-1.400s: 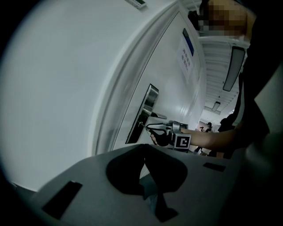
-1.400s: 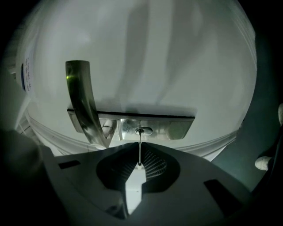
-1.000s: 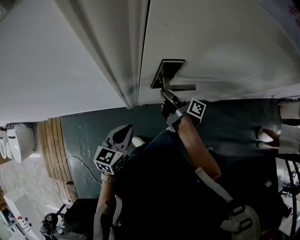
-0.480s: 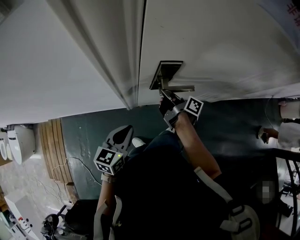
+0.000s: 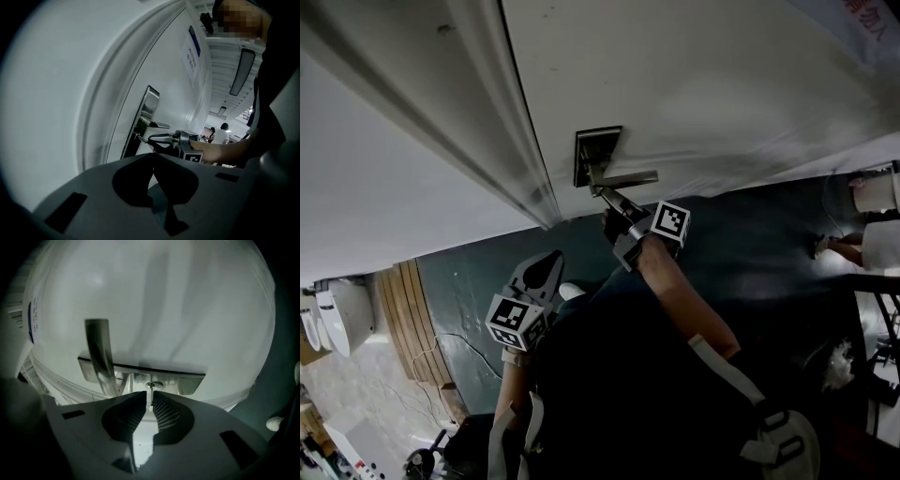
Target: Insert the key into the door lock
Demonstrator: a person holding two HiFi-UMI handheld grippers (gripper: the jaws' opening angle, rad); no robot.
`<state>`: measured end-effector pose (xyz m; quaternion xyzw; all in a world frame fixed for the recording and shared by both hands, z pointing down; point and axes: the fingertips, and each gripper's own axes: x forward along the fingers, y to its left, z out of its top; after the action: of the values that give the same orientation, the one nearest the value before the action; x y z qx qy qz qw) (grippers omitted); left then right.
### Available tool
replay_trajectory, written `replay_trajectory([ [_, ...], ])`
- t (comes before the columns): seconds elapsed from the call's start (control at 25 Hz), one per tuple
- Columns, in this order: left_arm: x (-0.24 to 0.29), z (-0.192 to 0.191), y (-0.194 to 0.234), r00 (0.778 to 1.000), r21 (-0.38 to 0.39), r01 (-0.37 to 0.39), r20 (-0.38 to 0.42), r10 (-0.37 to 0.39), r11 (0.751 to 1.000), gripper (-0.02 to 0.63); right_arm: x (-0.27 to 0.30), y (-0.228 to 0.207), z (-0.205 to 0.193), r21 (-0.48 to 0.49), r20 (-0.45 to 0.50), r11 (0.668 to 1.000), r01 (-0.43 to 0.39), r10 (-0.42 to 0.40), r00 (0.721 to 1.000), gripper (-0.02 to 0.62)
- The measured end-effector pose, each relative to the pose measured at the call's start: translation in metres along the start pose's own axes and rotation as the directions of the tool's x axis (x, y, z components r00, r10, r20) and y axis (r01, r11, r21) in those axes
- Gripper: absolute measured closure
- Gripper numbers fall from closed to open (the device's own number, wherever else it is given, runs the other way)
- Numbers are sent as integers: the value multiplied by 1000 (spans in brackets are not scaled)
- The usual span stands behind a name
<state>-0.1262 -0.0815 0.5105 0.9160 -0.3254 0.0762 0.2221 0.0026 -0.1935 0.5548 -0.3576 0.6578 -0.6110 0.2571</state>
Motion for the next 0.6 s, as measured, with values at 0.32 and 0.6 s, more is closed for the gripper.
replay_trajectory([
  [0.32,45,17,-23,993,34,116,-17,-116,993,598,-62,12,46,-127,104,990,67,-53,993,560],
  [0.6,86,36,-48,979,71,204,-20,-203,976,598,-123,28,84,-293,190,944,154,-100,977,561],
])
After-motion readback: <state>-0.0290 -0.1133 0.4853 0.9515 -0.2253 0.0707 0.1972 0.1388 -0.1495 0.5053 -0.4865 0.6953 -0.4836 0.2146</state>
